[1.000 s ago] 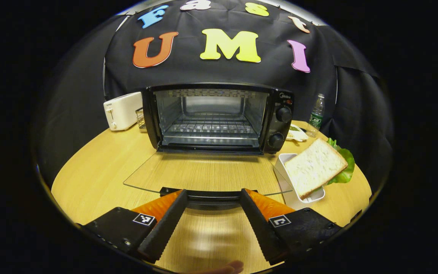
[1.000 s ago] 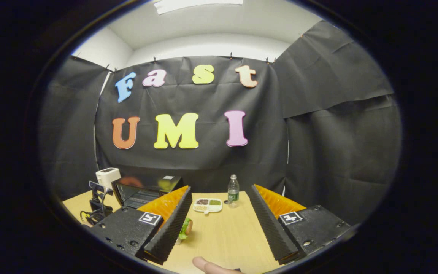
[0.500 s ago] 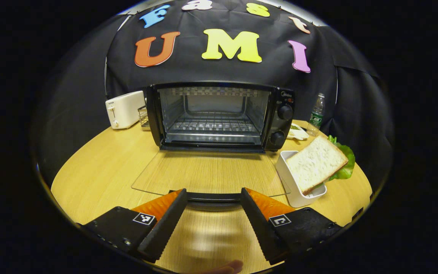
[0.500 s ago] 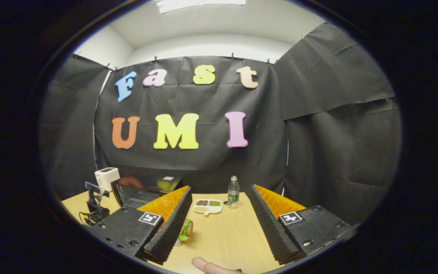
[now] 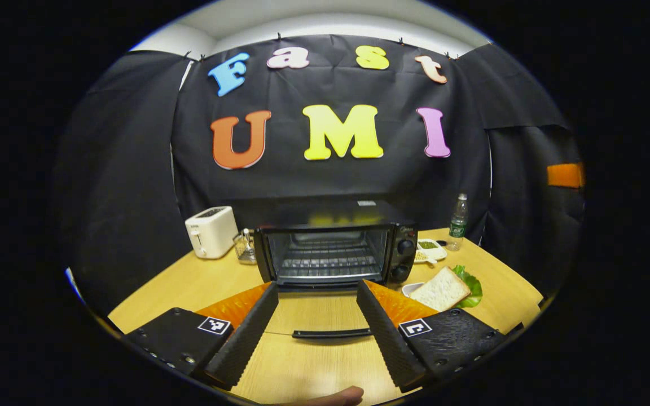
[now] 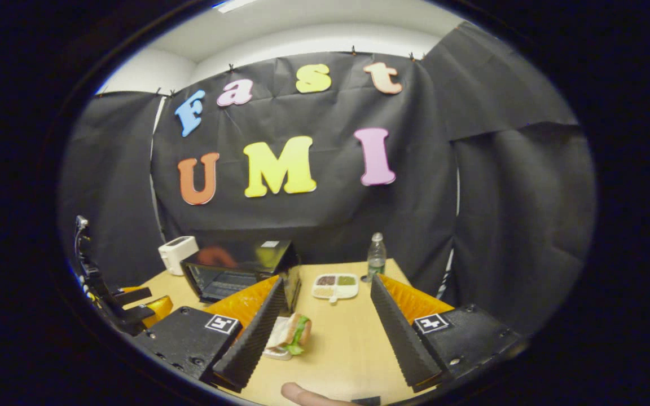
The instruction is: Open the electric oven with the left hand, put the food in, and close the electric oven.
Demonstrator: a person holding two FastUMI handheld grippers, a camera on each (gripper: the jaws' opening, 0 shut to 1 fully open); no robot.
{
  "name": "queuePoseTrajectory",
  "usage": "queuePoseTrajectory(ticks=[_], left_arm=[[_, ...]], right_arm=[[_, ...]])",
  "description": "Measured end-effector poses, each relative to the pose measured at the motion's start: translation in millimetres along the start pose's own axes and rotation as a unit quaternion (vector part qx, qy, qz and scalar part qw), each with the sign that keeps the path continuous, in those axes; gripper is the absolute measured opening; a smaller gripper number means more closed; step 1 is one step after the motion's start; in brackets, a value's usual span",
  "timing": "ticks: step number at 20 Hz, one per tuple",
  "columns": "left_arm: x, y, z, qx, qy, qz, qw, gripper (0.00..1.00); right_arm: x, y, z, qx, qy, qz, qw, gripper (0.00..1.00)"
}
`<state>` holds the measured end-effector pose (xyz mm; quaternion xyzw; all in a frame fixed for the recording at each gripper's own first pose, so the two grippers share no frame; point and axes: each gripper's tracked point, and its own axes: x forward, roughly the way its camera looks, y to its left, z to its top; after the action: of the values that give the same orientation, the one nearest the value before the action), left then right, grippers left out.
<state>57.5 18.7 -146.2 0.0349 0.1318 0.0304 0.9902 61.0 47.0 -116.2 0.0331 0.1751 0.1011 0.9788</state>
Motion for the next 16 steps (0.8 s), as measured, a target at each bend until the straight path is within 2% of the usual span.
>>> queuePoseTrajectory(ticks=[5,8,12,13,14,15,16], left_arm=[[-37.0,12.7,75.3,-0.021,-0.081,0.010,0.996,0.93],[-53.9,15.4,106.4,-0.026,-0.120,0.010,0.992,0.93],[-64.2,16.2,124.0,-0.024,-0.142,0.014,0.990,0.93],[-68.5,14.0,125.0,-0.023,-0.144,0.012,0.989,0.93],[-70.8,10.6,125.5,-0.022,-0.146,0.011,0.989,0.93],[-73.8,13.4,123.6,-0.019,-0.147,0.012,0.989,0.80],[-72.9,14.2,122.4,-0.016,-0.146,0.016,0.989,0.93]], right_arm=[[54.9,-10.8,-28.6,0.007,0.082,0.020,0.996,0.98],[89.7,-8.5,-57.1,0.032,0.160,0.044,0.986,0.97],[125.5,-0.5,-108.2,0.072,0.269,0.073,0.958,0.90],[131.4,3.0,-118.0,0.080,0.293,0.083,0.949,0.90],[135.7,7.2,-125.1,0.088,0.312,0.095,0.941,0.94],[137.3,10.2,-132.9,0.095,0.329,0.107,0.933,0.89],[138.5,13.2,-138.9,0.105,0.346,0.118,0.925,0.89]])
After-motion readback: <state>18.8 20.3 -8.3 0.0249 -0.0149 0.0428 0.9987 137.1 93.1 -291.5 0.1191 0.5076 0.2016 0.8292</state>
